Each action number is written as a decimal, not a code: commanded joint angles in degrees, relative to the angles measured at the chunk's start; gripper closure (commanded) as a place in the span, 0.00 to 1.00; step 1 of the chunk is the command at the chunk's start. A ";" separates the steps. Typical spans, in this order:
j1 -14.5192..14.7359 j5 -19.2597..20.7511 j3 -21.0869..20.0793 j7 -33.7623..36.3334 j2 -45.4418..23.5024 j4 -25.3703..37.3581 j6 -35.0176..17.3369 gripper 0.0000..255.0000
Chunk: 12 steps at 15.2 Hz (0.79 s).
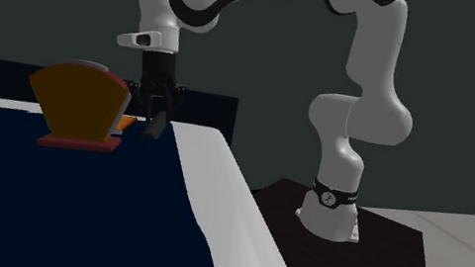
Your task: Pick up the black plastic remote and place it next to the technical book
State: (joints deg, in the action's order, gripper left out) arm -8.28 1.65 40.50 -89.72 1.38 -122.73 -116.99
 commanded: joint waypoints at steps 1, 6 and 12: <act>-1.58 0.15 1.68 -3.28 -0.29 0.27 -0.05 1.00; -5.14 -0.30 5.39 -10.82 -1.72 1.52 0.01 1.00; -10.19 -3.47 9.37 -21.40 -6.30 5.19 0.46 1.00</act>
State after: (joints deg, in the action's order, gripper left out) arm -17.62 -1.39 49.26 -109.33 -4.32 -118.18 -116.75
